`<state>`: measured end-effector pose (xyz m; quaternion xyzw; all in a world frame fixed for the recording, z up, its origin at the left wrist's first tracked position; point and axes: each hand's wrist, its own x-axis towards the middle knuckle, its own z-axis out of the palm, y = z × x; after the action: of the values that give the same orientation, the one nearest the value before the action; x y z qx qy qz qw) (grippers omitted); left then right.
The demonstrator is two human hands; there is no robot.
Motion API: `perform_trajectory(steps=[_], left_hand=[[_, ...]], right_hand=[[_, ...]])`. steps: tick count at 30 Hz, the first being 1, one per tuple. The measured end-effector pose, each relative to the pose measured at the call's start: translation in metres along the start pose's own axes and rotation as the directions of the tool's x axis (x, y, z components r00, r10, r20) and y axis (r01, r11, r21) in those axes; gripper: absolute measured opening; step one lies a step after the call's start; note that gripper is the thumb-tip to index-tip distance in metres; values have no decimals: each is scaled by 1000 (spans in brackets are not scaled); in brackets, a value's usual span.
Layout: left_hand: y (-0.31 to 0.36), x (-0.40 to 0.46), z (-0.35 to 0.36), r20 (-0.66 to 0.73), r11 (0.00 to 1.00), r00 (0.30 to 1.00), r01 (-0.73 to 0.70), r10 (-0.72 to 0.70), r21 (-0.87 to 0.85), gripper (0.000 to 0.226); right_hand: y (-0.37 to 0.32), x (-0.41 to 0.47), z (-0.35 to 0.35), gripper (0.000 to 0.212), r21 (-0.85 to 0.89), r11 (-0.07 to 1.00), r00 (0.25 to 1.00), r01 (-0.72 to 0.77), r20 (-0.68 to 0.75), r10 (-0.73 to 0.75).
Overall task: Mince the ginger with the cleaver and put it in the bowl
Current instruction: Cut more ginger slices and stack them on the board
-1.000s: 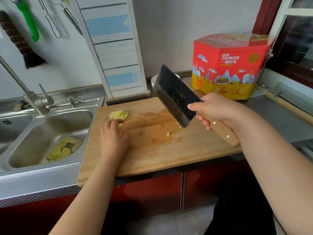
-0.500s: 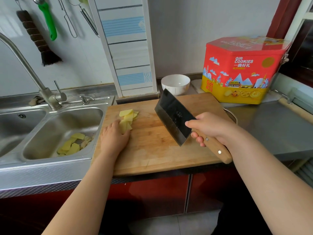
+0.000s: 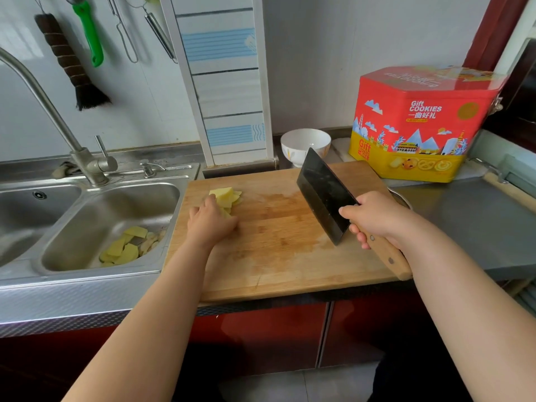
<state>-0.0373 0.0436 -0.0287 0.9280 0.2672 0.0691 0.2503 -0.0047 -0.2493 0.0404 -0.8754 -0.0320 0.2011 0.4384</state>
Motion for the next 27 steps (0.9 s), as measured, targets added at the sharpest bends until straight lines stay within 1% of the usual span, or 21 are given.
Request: perform_trajectory(steps=[2,4,9,12,14,15,16,17,19,21,23,25,27], left_hand=[[1,2,-2,21,1000,1000,10,-10,7,75],[2,3,-4,32,1000,999,12,-13,26,76],[-2,-4,-1,16,1000,1000,9,-9,-20,66],[-3,-16,4,-4,998,999,-45,45,-52,56],[-3,-26,5,-11,993,996,-92,91,-73,48],[-3,-31,5,7,988,993,-121,122,-97,45],[-4,-35,5,43,979,986,-152,159,-134,45],[-5,-40,4,88,967,975,-186,203,-174,46],[-7,-48,3,153,950,950,-241,273,-201,53],[-12,-53,2,125,959,952,-269,278,-86,59],[-17,-55,-2,65,971,972,-231,227,57,61],[-22,-54,-7,63,973,978,-205,199,108,56],[-22,-52,-12,104,969,974,-214,202,121,48]], right_hand=[[-2,0,2,51,-15,1000,1000,18,0,-18],[-6,-1,5,51,-44,998,999,41,10,-41],[-14,1,18,34,-158,983,994,95,63,-86],[-16,3,23,36,-218,970,994,103,62,-92],[-17,5,23,27,-253,961,993,111,69,-96],[-17,5,23,19,-261,959,993,110,69,-95],[-17,5,23,16,-265,958,994,108,64,-94],[-17,5,24,19,-271,956,994,108,60,-95],[-17,5,25,35,-284,954,995,98,50,-87],[-16,3,27,41,-294,951,996,91,38,-83],[-16,2,28,38,-293,951,995,99,40,-91],[-17,1,30,33,-301,947,994,112,41,-105],[-18,0,31,28,-313,942,993,122,48,-112]])
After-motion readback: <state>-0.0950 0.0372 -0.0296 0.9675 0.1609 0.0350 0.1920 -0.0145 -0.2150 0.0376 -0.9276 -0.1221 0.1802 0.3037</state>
